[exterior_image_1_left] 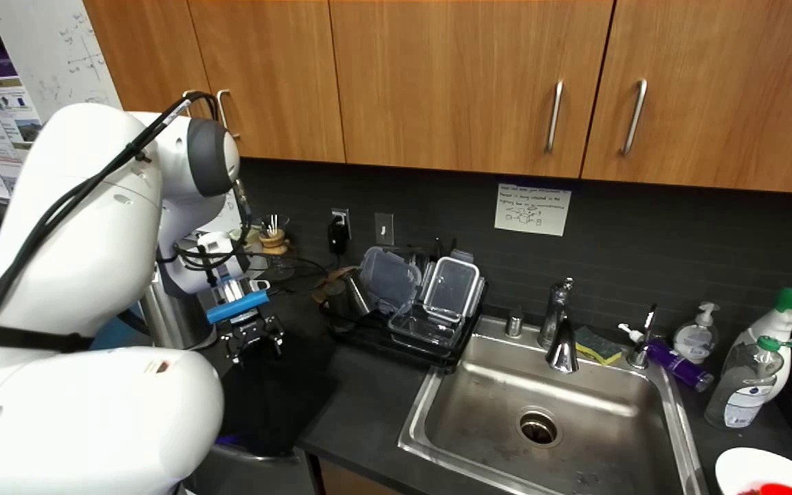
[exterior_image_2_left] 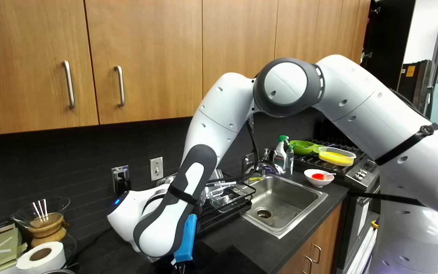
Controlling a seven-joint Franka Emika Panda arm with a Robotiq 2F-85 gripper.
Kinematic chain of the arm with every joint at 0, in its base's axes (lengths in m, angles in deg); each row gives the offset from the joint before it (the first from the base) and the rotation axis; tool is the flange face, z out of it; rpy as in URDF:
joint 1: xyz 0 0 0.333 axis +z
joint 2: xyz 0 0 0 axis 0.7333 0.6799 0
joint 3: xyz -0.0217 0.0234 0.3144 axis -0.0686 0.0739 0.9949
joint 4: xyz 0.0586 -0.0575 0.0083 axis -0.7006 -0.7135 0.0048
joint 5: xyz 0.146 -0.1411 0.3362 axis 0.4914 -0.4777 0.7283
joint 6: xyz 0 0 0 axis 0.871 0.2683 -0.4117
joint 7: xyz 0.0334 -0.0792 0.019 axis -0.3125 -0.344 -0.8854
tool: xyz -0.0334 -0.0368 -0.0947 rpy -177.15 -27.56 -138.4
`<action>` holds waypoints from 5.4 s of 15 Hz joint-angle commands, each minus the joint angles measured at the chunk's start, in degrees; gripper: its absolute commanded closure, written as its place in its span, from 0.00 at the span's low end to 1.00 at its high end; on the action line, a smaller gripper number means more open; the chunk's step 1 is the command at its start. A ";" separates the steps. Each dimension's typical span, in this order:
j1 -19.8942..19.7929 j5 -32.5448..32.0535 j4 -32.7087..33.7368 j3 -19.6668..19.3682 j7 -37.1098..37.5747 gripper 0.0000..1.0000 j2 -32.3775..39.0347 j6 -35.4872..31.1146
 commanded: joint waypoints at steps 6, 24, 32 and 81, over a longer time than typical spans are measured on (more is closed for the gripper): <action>1.65 -3.09 8.03 -0.20 -5.77 0.00 0.75 10.69; 9.56 -4.87 -21.02 -0.76 28.78 0.00 -16.35 -6.76; 9.42 -4.48 -29.75 -1.43 37.13 0.00 -16.83 -15.44; -4.66 -17.20 -58.50 -10.78 55.78 0.00 -37.47 -45.96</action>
